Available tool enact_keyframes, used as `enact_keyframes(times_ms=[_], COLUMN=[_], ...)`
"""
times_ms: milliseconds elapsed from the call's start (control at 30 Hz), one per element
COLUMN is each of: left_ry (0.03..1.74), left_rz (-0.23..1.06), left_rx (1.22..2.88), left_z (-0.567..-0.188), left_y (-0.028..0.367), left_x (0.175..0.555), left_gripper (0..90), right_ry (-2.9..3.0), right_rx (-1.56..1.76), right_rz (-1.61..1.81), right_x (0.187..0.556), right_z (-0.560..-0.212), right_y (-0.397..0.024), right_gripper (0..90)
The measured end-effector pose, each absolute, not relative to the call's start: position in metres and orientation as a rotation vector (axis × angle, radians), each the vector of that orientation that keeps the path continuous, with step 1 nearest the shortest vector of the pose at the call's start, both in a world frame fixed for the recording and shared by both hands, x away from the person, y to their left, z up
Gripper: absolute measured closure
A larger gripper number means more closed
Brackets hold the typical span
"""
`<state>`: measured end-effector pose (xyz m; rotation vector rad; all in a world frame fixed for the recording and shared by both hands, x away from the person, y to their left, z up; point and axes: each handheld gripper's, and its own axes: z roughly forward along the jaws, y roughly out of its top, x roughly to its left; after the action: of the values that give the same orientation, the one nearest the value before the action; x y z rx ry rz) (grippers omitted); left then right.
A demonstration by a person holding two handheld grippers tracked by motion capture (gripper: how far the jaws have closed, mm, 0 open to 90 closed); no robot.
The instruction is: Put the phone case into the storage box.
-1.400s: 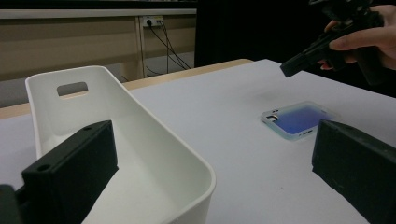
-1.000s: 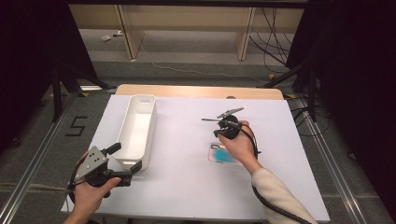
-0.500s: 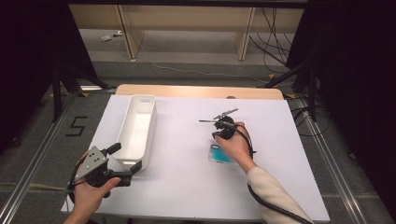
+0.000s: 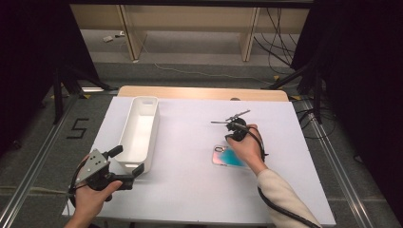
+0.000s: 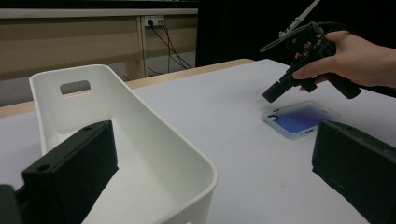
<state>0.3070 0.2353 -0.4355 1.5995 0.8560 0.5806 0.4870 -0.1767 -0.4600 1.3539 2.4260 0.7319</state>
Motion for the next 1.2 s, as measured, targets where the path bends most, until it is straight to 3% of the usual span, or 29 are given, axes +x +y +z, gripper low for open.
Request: enact_keyframes(times_ms=[233,1200], left_ry=[0.855,0.858], left_rz=[0.58,0.584], left_rx=[1.602,1.6], left_z=[-0.435,-0.435], left_y=[0.233,0.234], left_x=[0.307,0.307], left_gripper=[0.0,0.0], right_ry=[2.395,2.444], right_rx=[1.423,1.454], right_rz=[0.708,0.635], right_x=[0.483,0.474], right_z=[-0.461,-0.466], right_y=[-0.208,-0.208], right_gripper=[90.0,90.0])
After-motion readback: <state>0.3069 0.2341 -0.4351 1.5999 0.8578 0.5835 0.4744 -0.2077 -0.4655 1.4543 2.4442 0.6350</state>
